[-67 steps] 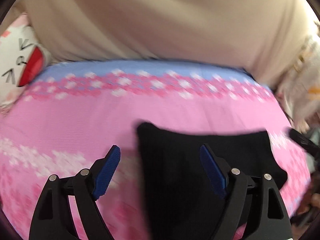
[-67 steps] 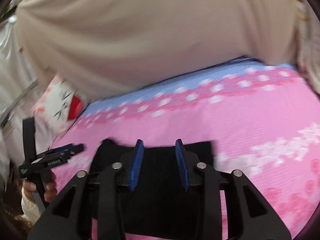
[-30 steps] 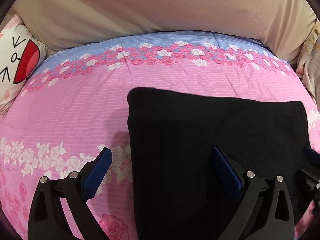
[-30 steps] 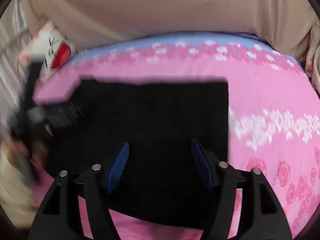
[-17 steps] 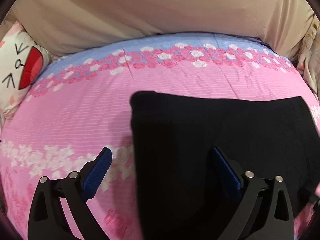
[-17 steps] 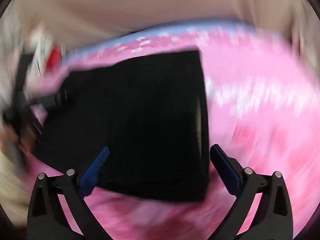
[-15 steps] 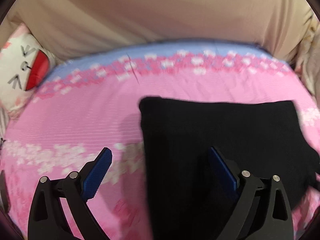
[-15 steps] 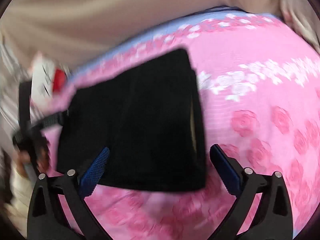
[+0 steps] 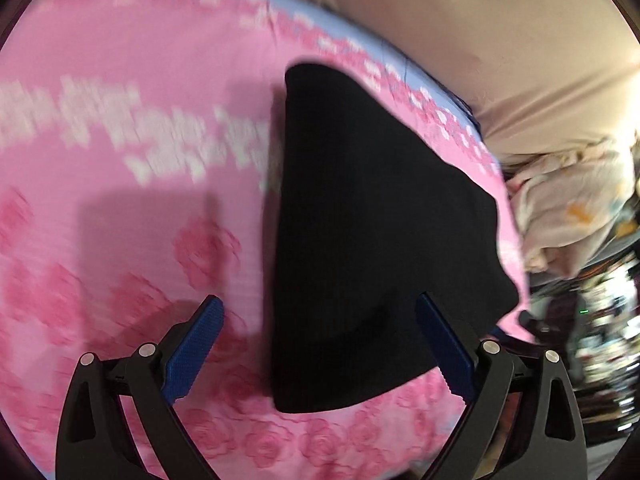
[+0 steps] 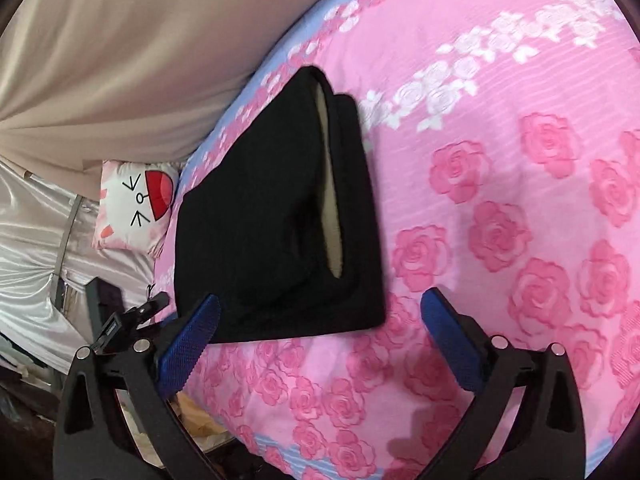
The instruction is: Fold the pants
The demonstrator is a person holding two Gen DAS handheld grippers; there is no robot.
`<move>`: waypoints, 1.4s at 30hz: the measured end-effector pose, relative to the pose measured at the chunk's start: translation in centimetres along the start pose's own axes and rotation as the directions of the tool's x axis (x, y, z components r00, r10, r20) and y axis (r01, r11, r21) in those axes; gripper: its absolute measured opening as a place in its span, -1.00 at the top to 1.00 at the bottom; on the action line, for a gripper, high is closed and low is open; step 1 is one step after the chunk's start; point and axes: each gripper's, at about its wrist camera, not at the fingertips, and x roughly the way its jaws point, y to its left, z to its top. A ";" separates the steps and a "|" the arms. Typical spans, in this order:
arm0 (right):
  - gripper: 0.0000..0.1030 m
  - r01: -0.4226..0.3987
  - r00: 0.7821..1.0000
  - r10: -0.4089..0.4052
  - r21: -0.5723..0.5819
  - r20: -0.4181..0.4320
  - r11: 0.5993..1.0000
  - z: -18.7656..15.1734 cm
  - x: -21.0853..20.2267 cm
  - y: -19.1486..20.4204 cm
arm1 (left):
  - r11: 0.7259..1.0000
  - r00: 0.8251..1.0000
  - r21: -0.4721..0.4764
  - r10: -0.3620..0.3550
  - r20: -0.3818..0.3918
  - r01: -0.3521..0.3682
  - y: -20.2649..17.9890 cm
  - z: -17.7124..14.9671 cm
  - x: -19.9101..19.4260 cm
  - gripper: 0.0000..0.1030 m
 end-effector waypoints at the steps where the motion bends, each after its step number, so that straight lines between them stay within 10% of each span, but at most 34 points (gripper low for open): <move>1: -0.91 -0.023 1.000 0.023 0.004 -0.012 1.000 0.3 0.5 0.0 | 0.999 0.999 -0.019 -0.037 -0.025 0.037 0.2 0.0 0.6 -0.81; 24: -0.90 -0.102 0.977 0.077 -0.120 -0.200 0.988 6.1 6.3 2.1 | 0.994 0.988 0.083 -0.055 -0.143 0.067 -2.7 4.7 5.0 -0.88; 25: -0.78 -0.086 0.980 0.061 -0.127 -0.192 0.988 5.9 6.2 2.0 | 0.994 0.988 0.092 -0.051 -0.144 0.065 -2.8 4.7 5.0 -0.84; 27: 0.08 -0.028 0.986 0.007 -0.124 -0.167 0.992 5.5 5.6 1.4 | 0.994 0.992 0.108 -0.011 -0.126 0.025 -2.9 4.5 4.8 -0.50; 31: 0.21 -0.048 0.991 0.035 -0.099 -0.127 0.994 4.7 4.8 1.2 | 0.987 0.995 0.157 0.002 -0.103 0.015 -3.3 4.4 3.5 0.19; 42: 0.37 -0.112 0.993 0.120 -0.239 0.017 0.964 2.4 -1.8 9.9 | 0.963 0.992 0.239 -0.130 -0.001 0.126 -6.4 3.6 -5.0 0.33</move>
